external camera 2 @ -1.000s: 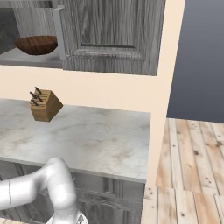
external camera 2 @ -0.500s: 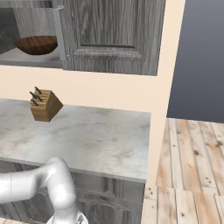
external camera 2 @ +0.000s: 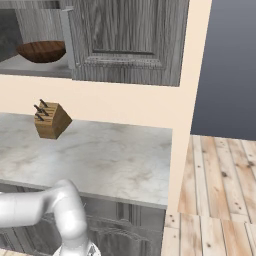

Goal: Open the cabinet. Pick the bowls from the counter and place them in the cabinet. Then close the cabinet.

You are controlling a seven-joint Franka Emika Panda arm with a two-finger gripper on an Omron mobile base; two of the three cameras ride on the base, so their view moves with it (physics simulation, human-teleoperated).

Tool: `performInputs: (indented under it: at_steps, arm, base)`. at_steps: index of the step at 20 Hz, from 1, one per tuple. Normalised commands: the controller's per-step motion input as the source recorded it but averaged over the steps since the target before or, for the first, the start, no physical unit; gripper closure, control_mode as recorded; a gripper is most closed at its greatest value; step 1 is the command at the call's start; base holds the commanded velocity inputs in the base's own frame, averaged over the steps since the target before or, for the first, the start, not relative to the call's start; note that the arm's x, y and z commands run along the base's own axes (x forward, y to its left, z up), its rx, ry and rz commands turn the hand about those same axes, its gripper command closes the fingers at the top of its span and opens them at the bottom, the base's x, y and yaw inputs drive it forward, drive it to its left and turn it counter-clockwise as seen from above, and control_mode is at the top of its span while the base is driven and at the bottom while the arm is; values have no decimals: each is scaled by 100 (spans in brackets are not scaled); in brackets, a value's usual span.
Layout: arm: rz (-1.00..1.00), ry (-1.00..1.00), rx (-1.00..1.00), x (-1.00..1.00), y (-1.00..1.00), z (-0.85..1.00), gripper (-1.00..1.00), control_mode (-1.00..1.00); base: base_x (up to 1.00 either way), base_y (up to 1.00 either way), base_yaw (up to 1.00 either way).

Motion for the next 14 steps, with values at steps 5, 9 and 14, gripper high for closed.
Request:
performInputs:
  at_steps: [5, 9, 14]
  arm:
    - [9, 11, 1, 0, -100, 4, -100, -100]
    - [29, -4, 11, 13, -100, 19, -100, -100]
    - [45, -33, 19, 22, -100, 27, -100, -100]
  base:
    - [0, 0, 0]
    - [0, 0, 0]
    - [0, 0, 0]
